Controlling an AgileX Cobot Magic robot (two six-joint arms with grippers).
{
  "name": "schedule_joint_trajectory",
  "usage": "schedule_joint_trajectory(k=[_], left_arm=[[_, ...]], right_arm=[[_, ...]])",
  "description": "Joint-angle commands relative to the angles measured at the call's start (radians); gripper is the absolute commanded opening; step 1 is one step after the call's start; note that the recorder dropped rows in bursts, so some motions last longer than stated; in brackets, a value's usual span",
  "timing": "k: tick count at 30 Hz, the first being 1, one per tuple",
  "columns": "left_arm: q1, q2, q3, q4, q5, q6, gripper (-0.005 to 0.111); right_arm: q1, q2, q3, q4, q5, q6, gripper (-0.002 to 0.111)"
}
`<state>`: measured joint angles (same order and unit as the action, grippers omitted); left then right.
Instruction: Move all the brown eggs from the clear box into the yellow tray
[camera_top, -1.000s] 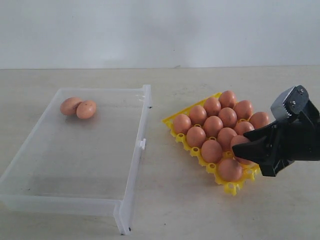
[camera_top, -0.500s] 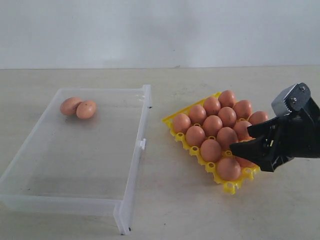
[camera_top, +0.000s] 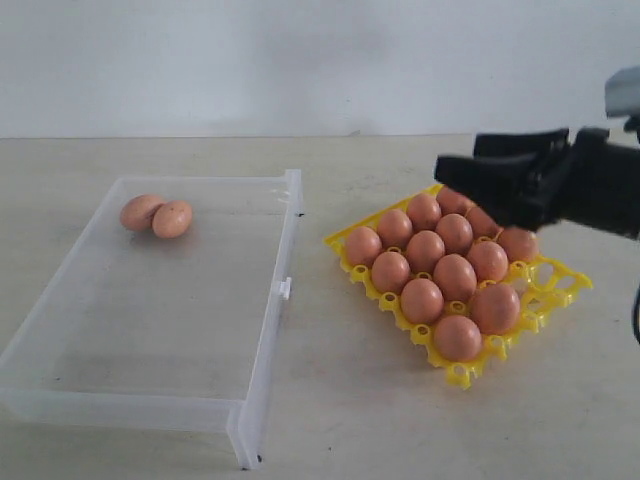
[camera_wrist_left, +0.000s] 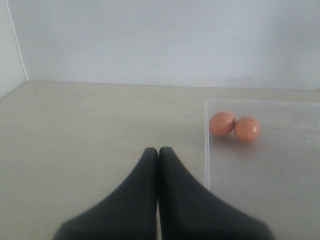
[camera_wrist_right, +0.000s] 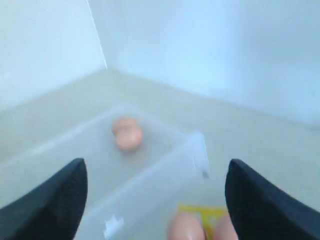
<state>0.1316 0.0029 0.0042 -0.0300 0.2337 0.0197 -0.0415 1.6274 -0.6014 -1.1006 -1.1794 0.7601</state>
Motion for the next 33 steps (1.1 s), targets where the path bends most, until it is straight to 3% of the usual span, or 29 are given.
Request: schedule_joint_trajectory(k=[1, 3, 7, 8, 10, 14, 17, 19, 21, 26, 28, 31, 33], left_arm=[[-0.003, -0.003, -0.004, -0.005, -0.001, 0.001, -0.004], [-0.003, -0.003, -0.004, -0.005, -0.001, 0.001, -0.004], [-0.003, -0.003, -0.004, -0.005, -0.001, 0.001, -0.004], [-0.003, -0.003, -0.004, -0.005, -0.001, 0.001, -0.004], [-0.003, -0.003, -0.004, -0.005, -0.001, 0.001, -0.004], [-0.003, -0.003, -0.004, -0.005, -0.001, 0.001, -0.004], [-0.003, -0.003, -0.004, -0.005, -0.001, 0.001, -0.004], [-0.003, -0.003, -0.004, -0.005, -0.001, 0.001, -0.004], [-0.003, -0.003, -0.004, -0.005, -0.001, 0.001, -0.004], [-0.003, -0.003, -0.004, -0.005, -0.001, 0.001, -0.004], [-0.003, -0.003, -0.004, -0.005, -0.001, 0.001, -0.004], [-0.003, -0.003, -0.004, -0.005, -0.001, 0.001, -0.004], [-0.003, -0.003, -0.004, -0.005, -0.001, 0.001, -0.004]], right_arm=[[0.236, -0.051, -0.143, 0.110, 0.065, 0.043, 0.054], [0.374, -0.034, -0.249, 0.110, 0.224, 0.045, 0.042], [0.717, 0.083, -0.519, 0.172, 0.829, 0.039, 0.008], [0.762, 0.134, -0.576, 0.190, 0.941, 0.030, 0.000], [0.838, 0.250, -0.707, 0.191, 1.027, 0.000, 0.000], [0.891, 0.437, -0.904, 0.197, 1.061, -0.004, 0.000], [0.898, 0.542, -1.068, 0.295, 1.277, 0.181, 0.000], [0.898, 0.593, -1.174, 0.390, 1.469, 0.164, 0.000], [0.898, 0.631, -1.266, 0.512, 1.595, -0.041, 0.000], [0.869, 0.748, -1.544, 1.201, 1.946, -0.728, 0.000], [0.848, 0.806, -1.642, 1.361, 2.131, -0.802, 0.000], [0.841, 0.849, -1.727, 1.402, 2.386, -0.837, 0.000], [0.843, 0.851, -1.739, 1.402, 2.400, -0.864, 0.000]])
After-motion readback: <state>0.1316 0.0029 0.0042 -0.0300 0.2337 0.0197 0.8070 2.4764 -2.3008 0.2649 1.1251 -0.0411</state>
